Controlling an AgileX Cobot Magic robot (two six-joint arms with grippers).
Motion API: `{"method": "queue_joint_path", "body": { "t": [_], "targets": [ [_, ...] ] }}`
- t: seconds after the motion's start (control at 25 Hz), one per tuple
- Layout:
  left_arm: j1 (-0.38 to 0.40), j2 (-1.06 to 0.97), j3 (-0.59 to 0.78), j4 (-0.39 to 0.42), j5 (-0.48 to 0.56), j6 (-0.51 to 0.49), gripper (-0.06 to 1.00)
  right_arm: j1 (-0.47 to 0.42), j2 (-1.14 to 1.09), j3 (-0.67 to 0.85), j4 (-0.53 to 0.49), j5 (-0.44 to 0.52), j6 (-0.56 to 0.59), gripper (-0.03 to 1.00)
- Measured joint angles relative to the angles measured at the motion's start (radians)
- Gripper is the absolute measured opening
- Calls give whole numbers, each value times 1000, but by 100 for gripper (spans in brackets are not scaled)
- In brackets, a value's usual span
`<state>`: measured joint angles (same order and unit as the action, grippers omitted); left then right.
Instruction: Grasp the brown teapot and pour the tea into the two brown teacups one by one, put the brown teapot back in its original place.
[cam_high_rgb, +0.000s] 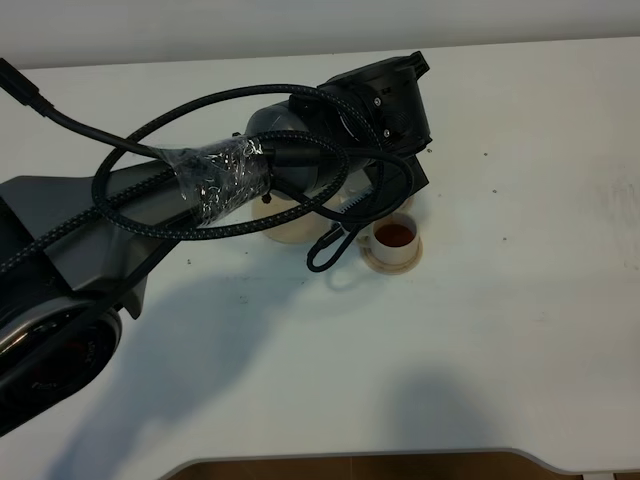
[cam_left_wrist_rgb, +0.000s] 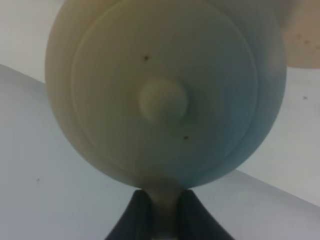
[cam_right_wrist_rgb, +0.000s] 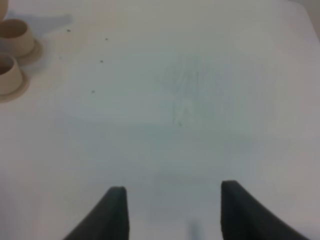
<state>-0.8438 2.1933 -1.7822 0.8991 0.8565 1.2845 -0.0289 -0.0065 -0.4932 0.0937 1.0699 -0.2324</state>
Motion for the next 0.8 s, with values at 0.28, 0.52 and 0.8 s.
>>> {"method": "queue_joint_path", "body": {
  "t": [0.28, 0.52, 0.8],
  "targets": [
    [-4, 0, 0, 3, 0, 0, 11, 0, 0, 0, 0, 0, 0, 44],
    [-10, 0, 0, 7, -4, 1, 11, 0, 0, 0, 0, 0, 0, 44],
    [-12, 0, 0, 8, -4, 1, 11, 0, 0, 0, 0, 0, 0, 44]
  ]
}}
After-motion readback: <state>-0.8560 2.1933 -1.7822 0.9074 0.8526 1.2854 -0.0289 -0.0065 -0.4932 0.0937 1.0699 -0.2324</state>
